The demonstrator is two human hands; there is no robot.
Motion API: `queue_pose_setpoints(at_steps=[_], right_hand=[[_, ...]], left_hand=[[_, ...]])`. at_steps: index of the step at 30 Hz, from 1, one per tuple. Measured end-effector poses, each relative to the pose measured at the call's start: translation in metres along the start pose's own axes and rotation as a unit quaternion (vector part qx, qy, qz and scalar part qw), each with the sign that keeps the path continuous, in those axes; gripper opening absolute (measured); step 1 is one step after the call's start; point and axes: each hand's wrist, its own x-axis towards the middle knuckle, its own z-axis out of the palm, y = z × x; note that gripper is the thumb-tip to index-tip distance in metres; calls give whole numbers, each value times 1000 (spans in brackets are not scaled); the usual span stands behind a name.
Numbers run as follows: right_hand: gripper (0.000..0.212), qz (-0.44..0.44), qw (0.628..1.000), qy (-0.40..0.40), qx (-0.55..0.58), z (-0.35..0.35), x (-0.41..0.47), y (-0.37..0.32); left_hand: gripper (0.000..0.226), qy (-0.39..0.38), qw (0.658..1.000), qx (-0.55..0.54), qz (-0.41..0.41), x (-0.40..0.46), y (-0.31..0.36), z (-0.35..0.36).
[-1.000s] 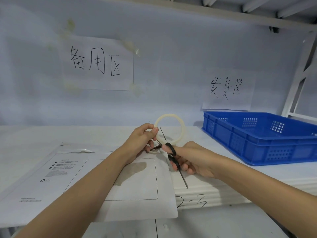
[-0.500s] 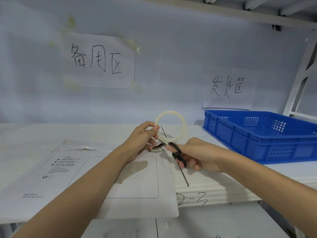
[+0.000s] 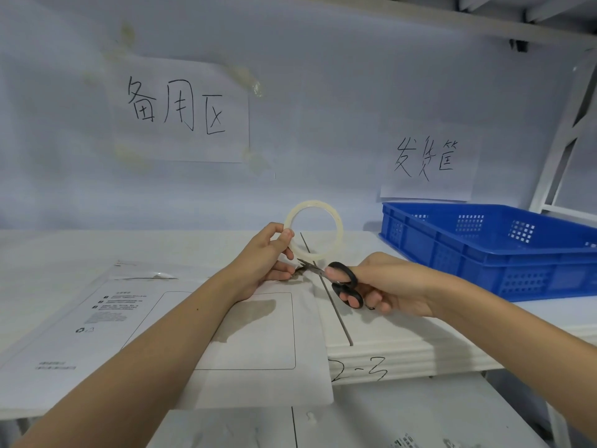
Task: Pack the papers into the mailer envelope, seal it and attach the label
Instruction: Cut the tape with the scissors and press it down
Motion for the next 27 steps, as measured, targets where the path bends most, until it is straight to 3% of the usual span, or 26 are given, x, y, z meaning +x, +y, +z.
queue_pose_setpoints(at_steps=[20, 27], right_hand=[[53, -49, 992, 56, -103, 8, 11, 0], [48, -43, 985, 72, -150, 7, 8, -2]], left_hand=[[20, 2, 1000, 1, 4, -1, 1, 0], [21, 0, 1000, 19, 17, -2, 0, 2]])
